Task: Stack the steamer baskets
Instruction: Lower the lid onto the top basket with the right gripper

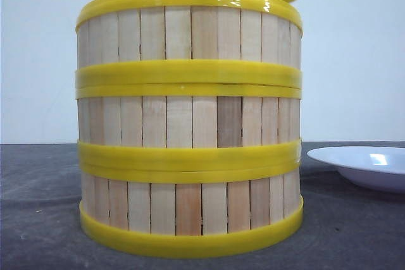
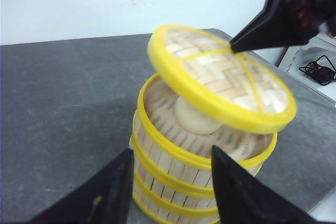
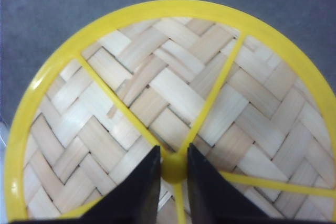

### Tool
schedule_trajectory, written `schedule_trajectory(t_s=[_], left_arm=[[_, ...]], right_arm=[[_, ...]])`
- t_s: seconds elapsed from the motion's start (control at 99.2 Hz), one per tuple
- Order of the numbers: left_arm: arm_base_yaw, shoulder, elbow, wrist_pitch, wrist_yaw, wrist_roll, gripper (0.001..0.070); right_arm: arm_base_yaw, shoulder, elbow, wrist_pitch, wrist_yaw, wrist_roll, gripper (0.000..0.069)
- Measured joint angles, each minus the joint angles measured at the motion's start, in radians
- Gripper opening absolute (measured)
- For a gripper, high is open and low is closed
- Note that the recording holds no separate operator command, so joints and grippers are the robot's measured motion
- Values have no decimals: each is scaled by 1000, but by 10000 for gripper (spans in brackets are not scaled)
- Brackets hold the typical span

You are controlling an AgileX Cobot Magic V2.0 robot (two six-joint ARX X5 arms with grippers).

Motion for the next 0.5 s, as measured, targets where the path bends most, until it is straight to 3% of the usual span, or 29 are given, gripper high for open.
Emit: schedule_trajectory(t_s=[0.504], left_arm=[[0, 0, 0, 0, 0, 0, 269]], right_arm=[[26, 85, 0, -47, 31, -5, 56]])
